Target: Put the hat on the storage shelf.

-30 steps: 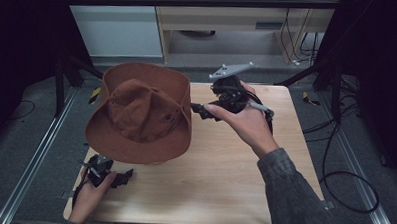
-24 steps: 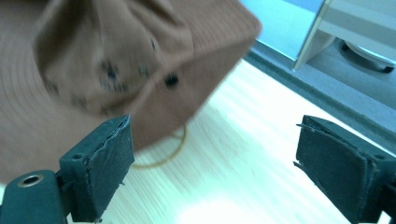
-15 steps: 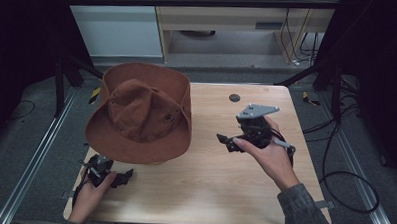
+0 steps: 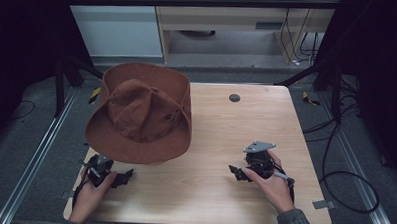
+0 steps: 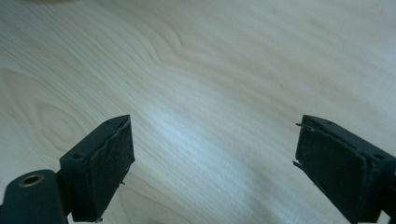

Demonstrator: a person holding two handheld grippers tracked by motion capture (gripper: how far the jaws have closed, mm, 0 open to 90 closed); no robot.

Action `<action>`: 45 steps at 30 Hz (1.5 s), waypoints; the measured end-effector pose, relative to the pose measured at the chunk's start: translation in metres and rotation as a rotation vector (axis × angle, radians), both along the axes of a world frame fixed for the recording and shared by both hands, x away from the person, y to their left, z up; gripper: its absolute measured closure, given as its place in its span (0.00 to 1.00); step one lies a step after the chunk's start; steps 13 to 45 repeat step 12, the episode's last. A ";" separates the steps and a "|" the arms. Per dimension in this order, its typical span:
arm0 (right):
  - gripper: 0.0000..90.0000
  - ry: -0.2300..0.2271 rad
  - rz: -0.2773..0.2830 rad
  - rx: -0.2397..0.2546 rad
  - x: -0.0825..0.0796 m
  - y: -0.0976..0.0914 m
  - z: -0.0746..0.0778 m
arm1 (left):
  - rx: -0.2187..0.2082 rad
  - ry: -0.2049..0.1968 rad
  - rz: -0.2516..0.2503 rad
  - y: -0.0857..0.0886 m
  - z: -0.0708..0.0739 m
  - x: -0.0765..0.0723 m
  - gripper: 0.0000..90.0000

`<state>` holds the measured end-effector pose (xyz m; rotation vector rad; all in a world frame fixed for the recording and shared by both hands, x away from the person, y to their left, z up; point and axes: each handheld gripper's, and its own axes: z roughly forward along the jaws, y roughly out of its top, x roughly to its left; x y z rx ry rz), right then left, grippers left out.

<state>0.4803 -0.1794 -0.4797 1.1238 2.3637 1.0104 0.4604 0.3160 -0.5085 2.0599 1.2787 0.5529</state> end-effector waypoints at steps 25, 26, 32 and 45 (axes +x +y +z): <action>0.10 0.026 -0.058 -0.035 -0.001 0.001 -0.026 | 0.000 -0.001 0.003 0.000 0.000 -0.001 0.00; 0.10 0.026 -0.058 -0.035 -0.001 0.001 -0.026 | 0.000 -0.001 0.003 0.000 0.000 -0.001 0.00; 0.10 0.026 -0.058 -0.035 -0.001 0.001 -0.026 | 0.000 -0.001 0.003 0.000 0.000 -0.001 0.00; 0.10 0.026 -0.058 -0.035 -0.001 0.001 -0.026 | 0.000 -0.001 0.003 0.000 0.000 -0.001 0.00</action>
